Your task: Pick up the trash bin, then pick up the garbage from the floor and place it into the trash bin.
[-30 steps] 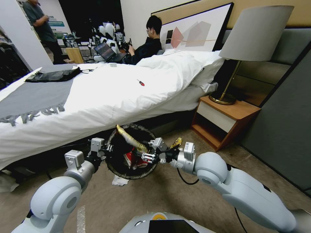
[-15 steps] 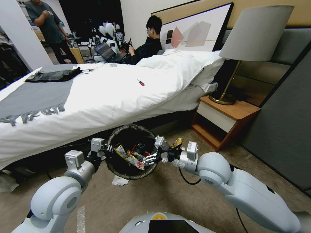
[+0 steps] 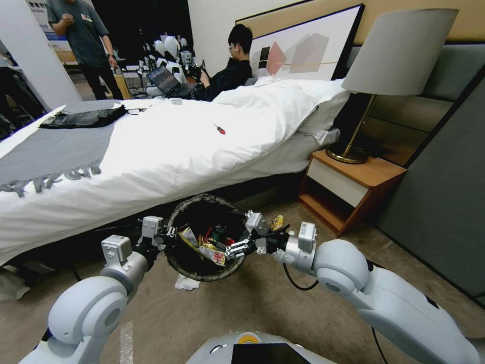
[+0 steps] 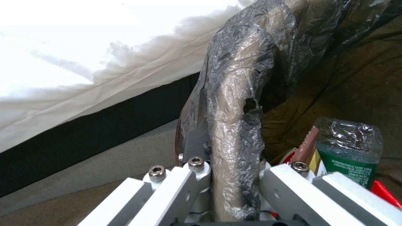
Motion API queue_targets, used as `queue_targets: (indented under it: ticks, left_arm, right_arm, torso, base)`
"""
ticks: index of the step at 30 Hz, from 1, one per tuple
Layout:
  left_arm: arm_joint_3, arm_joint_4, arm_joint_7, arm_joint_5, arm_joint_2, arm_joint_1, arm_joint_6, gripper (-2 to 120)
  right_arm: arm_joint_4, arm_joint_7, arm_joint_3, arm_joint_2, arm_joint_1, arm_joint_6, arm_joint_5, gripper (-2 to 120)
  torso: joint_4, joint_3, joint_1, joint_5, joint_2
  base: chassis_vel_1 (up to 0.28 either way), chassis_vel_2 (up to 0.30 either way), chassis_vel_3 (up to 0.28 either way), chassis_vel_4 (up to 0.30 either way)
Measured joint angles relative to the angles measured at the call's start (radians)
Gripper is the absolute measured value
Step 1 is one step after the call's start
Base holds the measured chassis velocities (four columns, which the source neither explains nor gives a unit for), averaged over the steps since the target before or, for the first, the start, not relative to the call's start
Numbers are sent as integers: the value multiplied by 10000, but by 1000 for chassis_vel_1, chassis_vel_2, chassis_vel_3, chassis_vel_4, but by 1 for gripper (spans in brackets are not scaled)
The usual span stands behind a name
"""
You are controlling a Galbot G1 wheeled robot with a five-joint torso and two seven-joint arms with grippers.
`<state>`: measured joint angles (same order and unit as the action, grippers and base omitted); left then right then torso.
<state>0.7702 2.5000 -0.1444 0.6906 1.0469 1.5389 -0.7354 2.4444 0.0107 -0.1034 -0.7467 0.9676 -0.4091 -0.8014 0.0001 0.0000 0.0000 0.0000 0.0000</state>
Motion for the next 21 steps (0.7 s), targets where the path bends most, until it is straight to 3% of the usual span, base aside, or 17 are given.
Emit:
queue_targets:
  ticks: [6, 9, 14, 21]
  left_arm:
    - [225, 0, 104, -506, 462, 509, 0, 2]
    - [326, -1, 117, -710, 623, 735, 0, 2]
    - [418, 0, 129, -986, 774, 904, 1, 2]
    - [481, -1, 144, -1079, 886, 1028, 0, 2]
  right_arm:
    - [-569, -835, -1445, -463, 1569, 985, 1737, 100]
    - [-832, -1067, -1893, -709, 1802, 1269, 2086, 100]
    - [-974, -1845, -3646, -1445, 2862, 1738, 2277, 100]
    - [-734, -1753, -5179, -2393, 4482, 2303, 3068, 100]
  torso:
    - [-6, -1, 1, 2, 0]
    - [7, 0, 0, 2, 0]
    - [-2, 0, 0, 1, 0]
    - [1, 0, 0, -2, 0]
  base:
    - [0, 0, 0, 0]
    - [0, 0, 0, 0]
    - [0, 0, 0, 0]
    - [0, 0, 0, 0]
